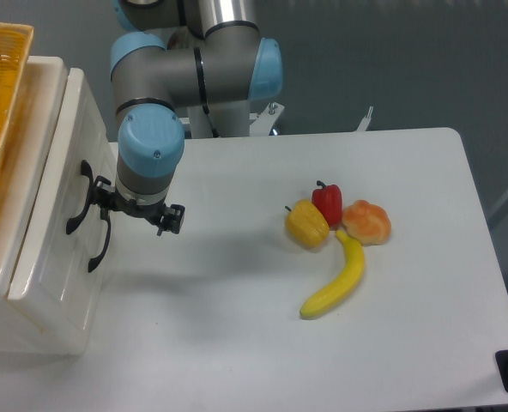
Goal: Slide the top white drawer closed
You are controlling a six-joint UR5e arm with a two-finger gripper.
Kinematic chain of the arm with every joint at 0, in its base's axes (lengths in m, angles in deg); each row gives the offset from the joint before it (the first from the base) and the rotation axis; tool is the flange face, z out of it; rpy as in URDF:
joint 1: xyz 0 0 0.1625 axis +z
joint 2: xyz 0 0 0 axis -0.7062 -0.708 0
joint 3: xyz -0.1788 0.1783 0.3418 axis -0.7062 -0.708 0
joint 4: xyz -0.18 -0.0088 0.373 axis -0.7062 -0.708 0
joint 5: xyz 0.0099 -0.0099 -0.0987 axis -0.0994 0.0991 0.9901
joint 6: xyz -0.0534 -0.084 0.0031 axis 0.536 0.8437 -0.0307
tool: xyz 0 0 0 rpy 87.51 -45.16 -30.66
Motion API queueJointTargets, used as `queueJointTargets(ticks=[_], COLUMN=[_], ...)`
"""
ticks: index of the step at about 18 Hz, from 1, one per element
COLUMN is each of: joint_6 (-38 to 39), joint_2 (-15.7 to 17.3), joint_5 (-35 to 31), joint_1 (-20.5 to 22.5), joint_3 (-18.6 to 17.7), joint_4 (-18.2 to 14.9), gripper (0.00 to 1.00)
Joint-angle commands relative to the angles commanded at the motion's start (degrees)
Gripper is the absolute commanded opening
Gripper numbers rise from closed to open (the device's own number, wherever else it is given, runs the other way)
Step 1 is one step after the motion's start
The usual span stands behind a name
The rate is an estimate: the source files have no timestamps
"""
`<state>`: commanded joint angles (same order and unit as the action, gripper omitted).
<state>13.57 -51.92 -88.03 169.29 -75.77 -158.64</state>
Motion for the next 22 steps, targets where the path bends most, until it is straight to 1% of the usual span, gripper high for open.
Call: queueJointTargets(ticks=[7,12,22], joint_6=[0.53,2.55,2.82], joint_2=[0.00,0.00,0.17], joint_5=[0.09,0.70,0.79], joint_1=[0.00,0.00,0.00], joint_3=[0.00,0.00,0.00], joint_4=[0.00,0.00,0.00], gripper=[1.00,1.00,1.00])
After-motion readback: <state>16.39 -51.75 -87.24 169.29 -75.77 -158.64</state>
